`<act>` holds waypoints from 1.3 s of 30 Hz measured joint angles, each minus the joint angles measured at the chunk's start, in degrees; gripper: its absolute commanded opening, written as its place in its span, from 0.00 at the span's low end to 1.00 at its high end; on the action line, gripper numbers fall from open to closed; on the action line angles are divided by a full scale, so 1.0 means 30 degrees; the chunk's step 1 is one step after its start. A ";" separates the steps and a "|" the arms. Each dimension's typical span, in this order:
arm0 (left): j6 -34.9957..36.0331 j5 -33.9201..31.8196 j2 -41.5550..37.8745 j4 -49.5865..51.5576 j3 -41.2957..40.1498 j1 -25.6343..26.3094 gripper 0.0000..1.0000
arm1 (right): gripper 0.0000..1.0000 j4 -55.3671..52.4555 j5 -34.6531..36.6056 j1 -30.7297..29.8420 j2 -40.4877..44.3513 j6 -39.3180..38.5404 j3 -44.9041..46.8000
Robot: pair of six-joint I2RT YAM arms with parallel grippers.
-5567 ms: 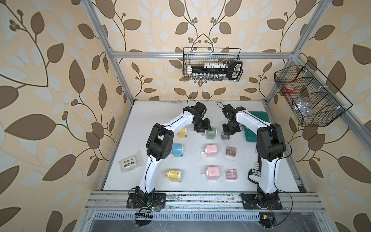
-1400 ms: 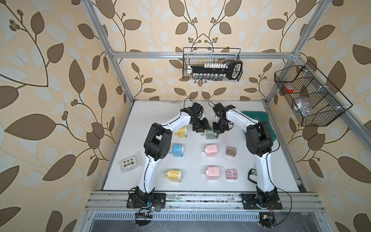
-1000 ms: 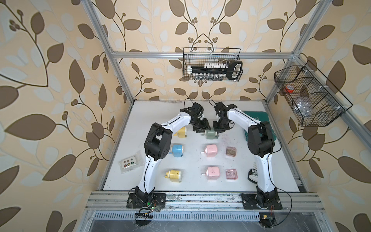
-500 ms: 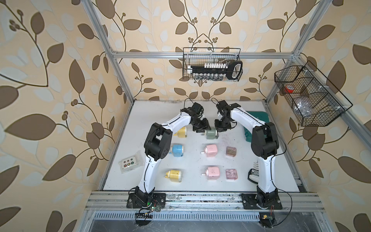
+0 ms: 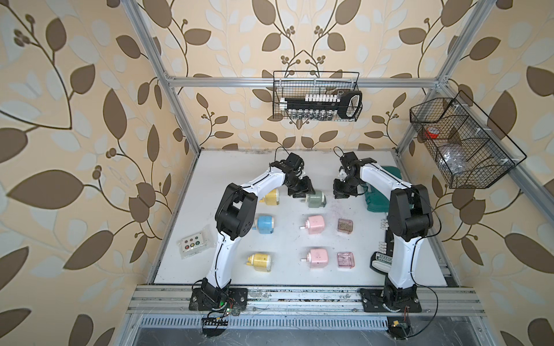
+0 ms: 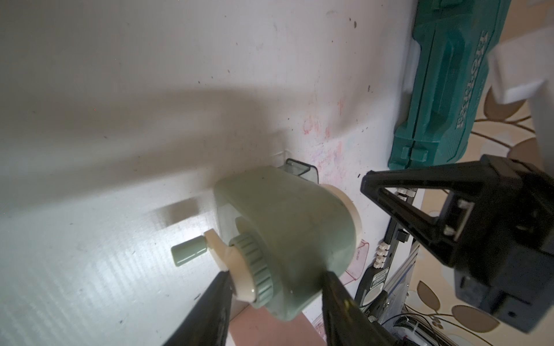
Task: Put the tray back into the pencil sharpener
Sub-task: Close the container of the pencil sharpener.
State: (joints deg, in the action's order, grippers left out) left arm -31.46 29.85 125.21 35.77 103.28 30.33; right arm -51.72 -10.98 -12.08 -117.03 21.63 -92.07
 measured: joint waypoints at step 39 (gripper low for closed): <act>-0.0044 0.0029 0.0000 -0.0015 0.0000 0.0007 0.49 | 0.00 0.3898 -0.5311 -0.0058 -0.1909 0.1457 0.0641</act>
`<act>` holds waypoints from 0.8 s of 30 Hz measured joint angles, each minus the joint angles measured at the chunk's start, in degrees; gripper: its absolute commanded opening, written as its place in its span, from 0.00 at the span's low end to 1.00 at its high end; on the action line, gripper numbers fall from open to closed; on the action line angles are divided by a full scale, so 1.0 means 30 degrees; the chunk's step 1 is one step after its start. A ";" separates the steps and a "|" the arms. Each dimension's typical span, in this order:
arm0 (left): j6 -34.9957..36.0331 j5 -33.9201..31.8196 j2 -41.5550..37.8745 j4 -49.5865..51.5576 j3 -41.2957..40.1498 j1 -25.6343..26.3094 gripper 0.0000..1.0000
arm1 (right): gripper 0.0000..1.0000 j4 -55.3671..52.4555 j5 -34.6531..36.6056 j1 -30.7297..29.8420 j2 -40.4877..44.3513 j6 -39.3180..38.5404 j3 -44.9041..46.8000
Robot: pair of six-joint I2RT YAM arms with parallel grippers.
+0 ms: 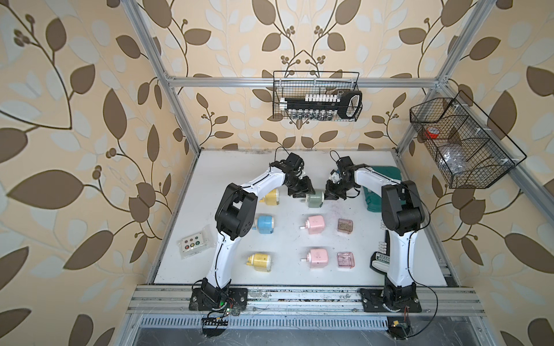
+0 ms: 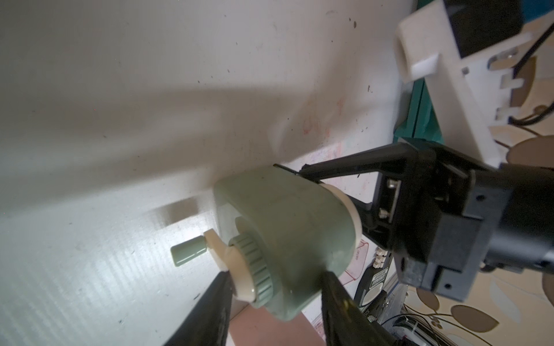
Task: Put the tray back into the pencil sharpener
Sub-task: Close the container of the pencil sharpener.
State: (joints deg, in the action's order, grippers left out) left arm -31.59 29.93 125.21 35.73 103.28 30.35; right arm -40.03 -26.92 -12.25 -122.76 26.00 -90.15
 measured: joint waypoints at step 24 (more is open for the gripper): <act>-0.0066 -0.0036 0.0000 0.0080 0.0007 0.0000 0.54 | 0.00 -0.0146 0.0743 -0.0051 0.0255 0.0328 0.0597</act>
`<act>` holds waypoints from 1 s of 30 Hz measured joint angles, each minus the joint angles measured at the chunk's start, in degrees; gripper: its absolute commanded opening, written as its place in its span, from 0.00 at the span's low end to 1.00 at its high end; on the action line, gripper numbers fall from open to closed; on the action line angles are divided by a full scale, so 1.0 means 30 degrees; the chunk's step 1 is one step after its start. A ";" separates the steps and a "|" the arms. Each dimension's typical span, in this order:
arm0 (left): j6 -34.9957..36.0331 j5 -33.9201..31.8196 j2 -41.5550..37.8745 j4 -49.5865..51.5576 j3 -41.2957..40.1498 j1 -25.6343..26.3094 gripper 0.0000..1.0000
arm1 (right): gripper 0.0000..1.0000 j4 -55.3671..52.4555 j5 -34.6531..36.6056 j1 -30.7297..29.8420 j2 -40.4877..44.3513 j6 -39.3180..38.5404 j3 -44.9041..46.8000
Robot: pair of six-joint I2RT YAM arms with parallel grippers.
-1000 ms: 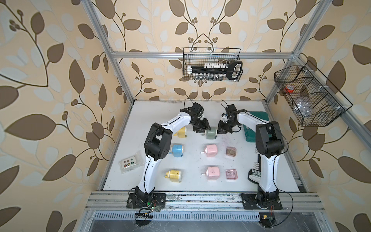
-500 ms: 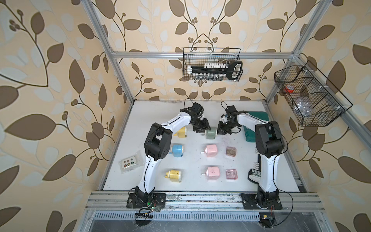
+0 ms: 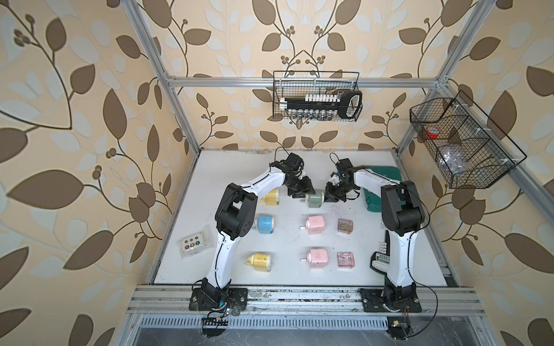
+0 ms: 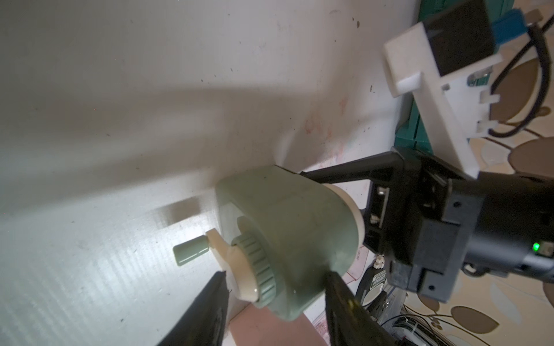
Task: Put the tray back into the pencil sharpener
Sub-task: Close the container of the pencil sharpener, then pick up the container from the center of the board.
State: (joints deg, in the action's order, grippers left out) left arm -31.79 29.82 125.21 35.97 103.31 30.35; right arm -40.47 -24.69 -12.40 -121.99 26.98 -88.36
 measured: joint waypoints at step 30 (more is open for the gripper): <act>-0.0102 -0.0750 -0.0051 0.1639 0.1632 0.0022 0.56 | 0.23 -0.1049 0.2739 0.0233 0.2302 -0.0794 0.0889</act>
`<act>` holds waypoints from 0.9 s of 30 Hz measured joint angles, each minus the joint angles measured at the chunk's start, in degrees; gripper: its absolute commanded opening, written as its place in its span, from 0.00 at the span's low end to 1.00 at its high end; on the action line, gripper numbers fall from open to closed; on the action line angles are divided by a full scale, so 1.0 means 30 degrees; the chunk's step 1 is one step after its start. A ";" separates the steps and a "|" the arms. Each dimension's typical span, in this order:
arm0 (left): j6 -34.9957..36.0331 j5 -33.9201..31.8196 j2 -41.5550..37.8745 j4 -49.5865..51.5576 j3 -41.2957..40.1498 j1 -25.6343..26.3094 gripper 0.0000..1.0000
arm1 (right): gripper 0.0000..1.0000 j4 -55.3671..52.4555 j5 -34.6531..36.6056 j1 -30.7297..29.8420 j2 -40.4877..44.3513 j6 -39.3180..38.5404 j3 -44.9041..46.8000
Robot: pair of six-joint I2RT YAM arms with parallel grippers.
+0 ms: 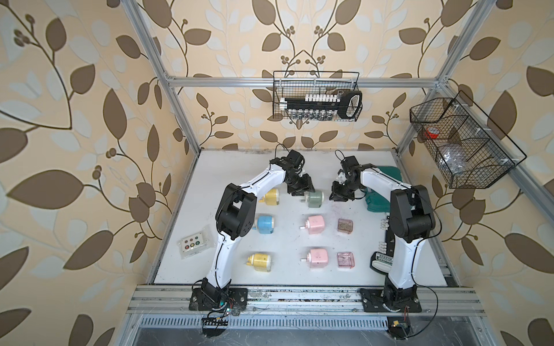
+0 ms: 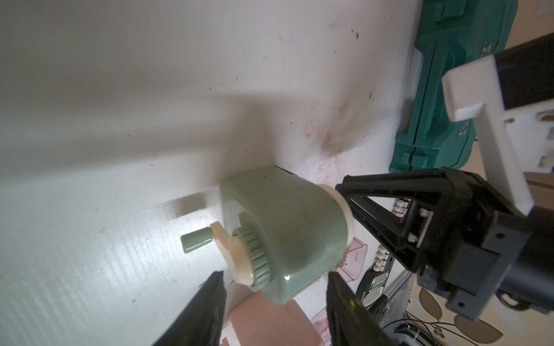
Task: Put the tray back into the pencil sharpener
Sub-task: Pick up the container from the center of the board.
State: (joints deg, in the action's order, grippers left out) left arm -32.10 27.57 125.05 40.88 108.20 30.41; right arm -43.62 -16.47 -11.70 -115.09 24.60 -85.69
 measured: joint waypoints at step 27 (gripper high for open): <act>-0.0882 -0.2790 -0.9078 0.0525 -0.8153 0.2018 0.52 | 0.26 -0.1588 0.3075 0.0051 0.8524 -0.0226 0.5610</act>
State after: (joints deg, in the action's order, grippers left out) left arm -34.74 19.20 97.82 42.46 83.74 36.47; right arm -48.38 -7.25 -11.55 -89.52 23.92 -68.86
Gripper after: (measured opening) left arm 0.519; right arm 0.263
